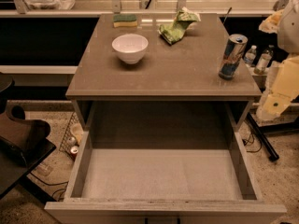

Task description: Place redbull can into top drawer

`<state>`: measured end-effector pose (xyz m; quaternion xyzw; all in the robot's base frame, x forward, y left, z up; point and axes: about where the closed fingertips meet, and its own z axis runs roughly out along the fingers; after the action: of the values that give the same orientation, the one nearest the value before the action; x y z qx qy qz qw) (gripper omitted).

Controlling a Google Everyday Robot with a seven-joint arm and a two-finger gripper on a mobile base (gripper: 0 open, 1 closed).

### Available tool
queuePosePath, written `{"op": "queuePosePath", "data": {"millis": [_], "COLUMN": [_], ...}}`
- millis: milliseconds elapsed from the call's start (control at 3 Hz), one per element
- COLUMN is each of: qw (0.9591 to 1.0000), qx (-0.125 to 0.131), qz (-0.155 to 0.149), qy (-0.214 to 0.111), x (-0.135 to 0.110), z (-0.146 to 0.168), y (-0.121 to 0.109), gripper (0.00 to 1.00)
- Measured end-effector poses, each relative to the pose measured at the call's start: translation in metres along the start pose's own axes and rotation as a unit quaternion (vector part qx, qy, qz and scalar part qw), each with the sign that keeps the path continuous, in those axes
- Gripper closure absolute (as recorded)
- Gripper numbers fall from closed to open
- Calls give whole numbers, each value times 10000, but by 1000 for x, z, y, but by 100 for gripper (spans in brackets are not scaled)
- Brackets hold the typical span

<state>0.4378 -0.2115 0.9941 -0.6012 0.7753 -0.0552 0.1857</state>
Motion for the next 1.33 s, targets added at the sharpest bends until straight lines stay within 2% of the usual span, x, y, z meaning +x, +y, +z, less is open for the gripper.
{"op": "queuePosePath", "data": {"millis": [333, 667, 1000, 1333], "qw": [10000, 9991, 9938, 9806], "qx": [1, 357, 848, 1444], "qz": [0, 133, 448, 760], "qy": [0, -209, -565, -1086], "x": [0, 7, 43, 81], "z": [0, 0, 10, 17], "y": [0, -18, -45, -76], "gripper": [0, 0, 0, 0]}}
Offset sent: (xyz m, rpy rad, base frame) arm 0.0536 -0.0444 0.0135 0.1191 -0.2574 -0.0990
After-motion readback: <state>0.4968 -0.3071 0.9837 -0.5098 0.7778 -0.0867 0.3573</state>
